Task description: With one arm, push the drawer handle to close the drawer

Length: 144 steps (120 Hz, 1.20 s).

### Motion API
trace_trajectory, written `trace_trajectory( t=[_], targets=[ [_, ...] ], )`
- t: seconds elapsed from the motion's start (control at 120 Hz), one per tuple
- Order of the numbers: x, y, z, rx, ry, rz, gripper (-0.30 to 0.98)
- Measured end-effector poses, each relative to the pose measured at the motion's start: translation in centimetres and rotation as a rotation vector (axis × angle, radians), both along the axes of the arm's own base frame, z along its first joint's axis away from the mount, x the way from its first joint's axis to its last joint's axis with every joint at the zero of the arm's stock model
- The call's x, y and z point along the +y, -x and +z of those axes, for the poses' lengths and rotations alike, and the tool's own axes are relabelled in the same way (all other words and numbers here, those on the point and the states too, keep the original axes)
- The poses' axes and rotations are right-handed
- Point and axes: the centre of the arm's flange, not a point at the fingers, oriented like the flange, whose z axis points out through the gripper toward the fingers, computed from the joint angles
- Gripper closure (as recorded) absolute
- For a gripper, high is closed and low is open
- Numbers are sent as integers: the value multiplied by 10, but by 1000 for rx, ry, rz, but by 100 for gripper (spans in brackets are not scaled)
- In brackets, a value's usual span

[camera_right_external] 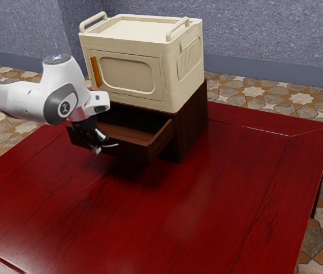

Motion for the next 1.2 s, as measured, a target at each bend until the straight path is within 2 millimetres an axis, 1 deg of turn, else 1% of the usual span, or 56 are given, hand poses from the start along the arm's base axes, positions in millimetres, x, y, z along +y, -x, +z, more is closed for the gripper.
trace_trajectory(
  t=[0.375,0.483,0.575,0.758,0.85,1.017,1.2],
  targets=[
    [-3,-36,2,-34,-26,-19,79],
    [-6,-51,-2,-40,-29,-21,79],
    [-9,-63,-1,-53,-28,-22,79],
    [-2,-82,-3,-68,-36,-13,79],
    [2,-90,-2,-78,-35,-11,78],
    [3,-105,-9,-86,-13,-19,79],
    [-2,-117,-3,-110,-13,-35,78]
  ],
)
